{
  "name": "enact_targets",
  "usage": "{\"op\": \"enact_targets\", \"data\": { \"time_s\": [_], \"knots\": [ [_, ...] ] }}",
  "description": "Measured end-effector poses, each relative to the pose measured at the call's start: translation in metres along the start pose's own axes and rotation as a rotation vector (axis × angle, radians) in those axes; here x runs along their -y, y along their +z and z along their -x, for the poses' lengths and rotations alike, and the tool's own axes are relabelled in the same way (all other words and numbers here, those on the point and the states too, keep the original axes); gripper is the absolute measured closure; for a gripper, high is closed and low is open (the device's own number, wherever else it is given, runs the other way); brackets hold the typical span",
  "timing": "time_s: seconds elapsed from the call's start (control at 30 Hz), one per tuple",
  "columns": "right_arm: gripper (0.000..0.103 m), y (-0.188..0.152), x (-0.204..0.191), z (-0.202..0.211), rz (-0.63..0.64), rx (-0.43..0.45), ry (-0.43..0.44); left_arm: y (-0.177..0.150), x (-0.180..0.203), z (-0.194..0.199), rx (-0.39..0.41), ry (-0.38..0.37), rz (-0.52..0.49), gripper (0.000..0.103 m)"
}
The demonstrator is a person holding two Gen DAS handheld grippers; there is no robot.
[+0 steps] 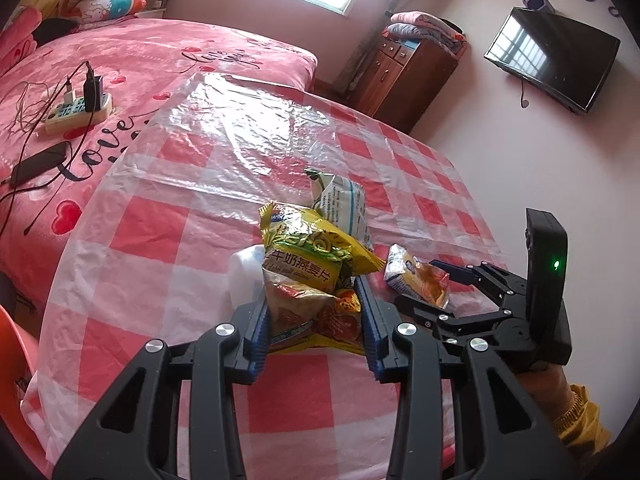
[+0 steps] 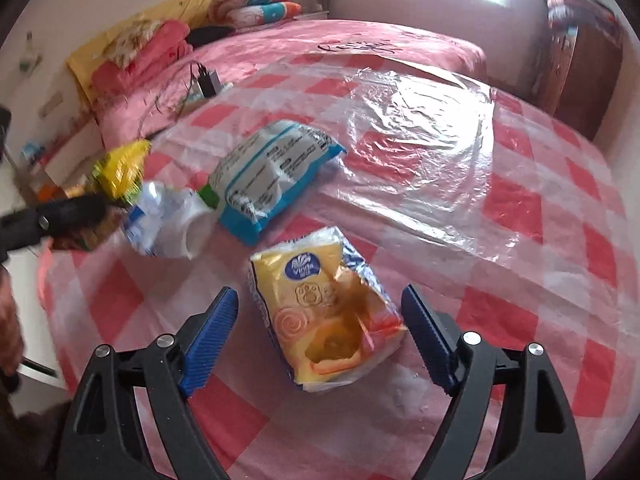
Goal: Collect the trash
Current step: 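Carry the chip bags and bread packet over to the orange bucket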
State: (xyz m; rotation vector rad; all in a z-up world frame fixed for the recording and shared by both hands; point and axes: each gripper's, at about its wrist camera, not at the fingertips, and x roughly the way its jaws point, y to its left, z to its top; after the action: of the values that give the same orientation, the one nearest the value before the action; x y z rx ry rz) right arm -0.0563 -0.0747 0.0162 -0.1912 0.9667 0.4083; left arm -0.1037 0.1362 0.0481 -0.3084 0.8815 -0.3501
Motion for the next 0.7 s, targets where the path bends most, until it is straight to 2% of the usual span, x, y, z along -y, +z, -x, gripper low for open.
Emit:
{"op": "enact_targets", "data": {
  "time_s": [0.1,0.47,0.53,0.7],
  "knots": [
    [0.037,-0.004,0.001,0.003,-0.011,0.007,-0.034,-0.003,-0.006,0.002,-0.001,-0.005,0.007,0.063],
    [0.06,-0.008,-0.002,0.016,-0.085,0.022,-0.066,-0.015,-0.027,0.014,0.004,-0.006,0.032,0.063],
    [0.068,-0.007,-0.002,0.02,-0.11,0.027,-0.062,-0.017,-0.031,0.017,0.007,-0.003,0.036,0.063],
    [0.072,-0.009,-0.005,0.028,-0.137,0.039,-0.069,-0.021,-0.041,0.025,0.02,0.0,0.053,0.063]
  ]
}}
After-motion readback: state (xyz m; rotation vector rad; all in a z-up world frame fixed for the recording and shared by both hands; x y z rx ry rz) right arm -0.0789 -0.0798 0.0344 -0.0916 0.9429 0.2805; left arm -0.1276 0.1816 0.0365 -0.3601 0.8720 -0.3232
